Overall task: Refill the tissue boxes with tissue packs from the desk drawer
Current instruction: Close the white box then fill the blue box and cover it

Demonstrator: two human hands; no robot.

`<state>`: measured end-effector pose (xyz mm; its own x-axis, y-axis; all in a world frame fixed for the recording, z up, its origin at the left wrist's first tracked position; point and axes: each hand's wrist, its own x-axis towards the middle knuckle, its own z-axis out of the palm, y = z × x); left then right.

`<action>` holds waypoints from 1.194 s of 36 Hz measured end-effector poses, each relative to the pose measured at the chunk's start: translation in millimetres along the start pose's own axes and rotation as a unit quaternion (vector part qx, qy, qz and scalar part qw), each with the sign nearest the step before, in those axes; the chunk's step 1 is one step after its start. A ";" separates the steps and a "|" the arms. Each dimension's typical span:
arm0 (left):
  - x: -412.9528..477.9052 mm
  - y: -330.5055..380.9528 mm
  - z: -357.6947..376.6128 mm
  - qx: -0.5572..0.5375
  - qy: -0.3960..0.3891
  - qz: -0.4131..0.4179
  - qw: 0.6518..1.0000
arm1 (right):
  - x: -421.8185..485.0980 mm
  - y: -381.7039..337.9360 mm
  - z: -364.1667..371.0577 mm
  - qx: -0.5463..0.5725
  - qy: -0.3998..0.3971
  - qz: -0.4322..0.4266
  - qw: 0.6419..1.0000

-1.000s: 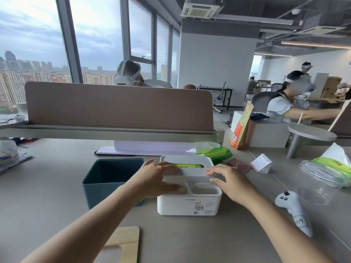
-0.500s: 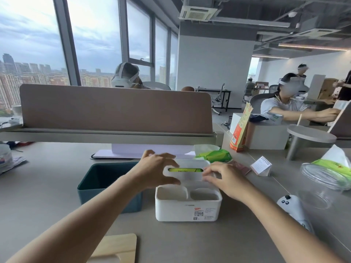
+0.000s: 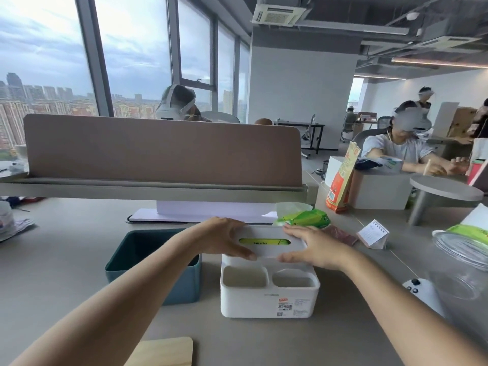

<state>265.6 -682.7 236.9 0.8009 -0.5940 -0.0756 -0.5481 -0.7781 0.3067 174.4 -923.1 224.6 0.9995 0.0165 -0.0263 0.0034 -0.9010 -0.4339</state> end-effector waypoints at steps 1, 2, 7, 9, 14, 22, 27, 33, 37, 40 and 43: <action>0.5 -0.4 0.0 -0.006 0.000 0.004 1.000 | 0.9 2.7 2.5 0.013 0.010 -0.003 1.000; 0.9 -0.6 0.1 -0.012 0.001 0.005 1.000 | 1.6 4.8 5.0 0.023 0.018 -0.005 1.000; -0.1 0.4 0.6 0.002 0.002 0.008 1.000 | 3.4 7.4 8.3 0.033 0.019 -0.012 0.999; 0.8 -0.8 1.4 0.004 -0.003 0.005 1.000 | 2.8 6.8 8.0 0.046 0.013 -0.005 0.999; -4.7 8.2 -4.1 0.008 -0.023 0.005 1.000 | 2.6 -1.7 2.3 0.057 -0.028 0.028 0.998; -32.2 5.0 9.7 0.043 0.072 0.017 0.996 | -13.7 -40.5 -3.0 -0.136 0.015 0.086 0.987; -78.2 -16.1 5.8 -0.045 0.216 0.064 0.973 | -43.2 -73.0 15.4 -0.150 0.144 -0.021 0.978; -155.6 -51.0 -11.7 -0.124 0.263 0.071 0.954 | -44.7 -134.9 38.5 -0.065 0.199 -0.150 0.966; -208.2 -89.1 -10.0 -0.129 0.286 0.024 0.949 | -35.9 -188.8 60.6 -0.010 0.187 -0.218 0.958; -243.5 -120.6 -8.5 -0.119 0.310 -0.030 0.943 | -27.5 -228.1 83.1 0.021 0.152 -0.247 0.957; -276.3 -152.0 -10.2 -0.091 0.321 -0.077 0.940 | -19.0 -266.3 108.4 0.048 0.112 -0.276 0.953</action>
<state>130.1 -398.3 220.8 0.8801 -0.1859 0.4369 -0.4098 -0.7620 0.5013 151.2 -636.5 243.0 0.8281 0.3735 0.4180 0.5382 -0.7383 -0.4065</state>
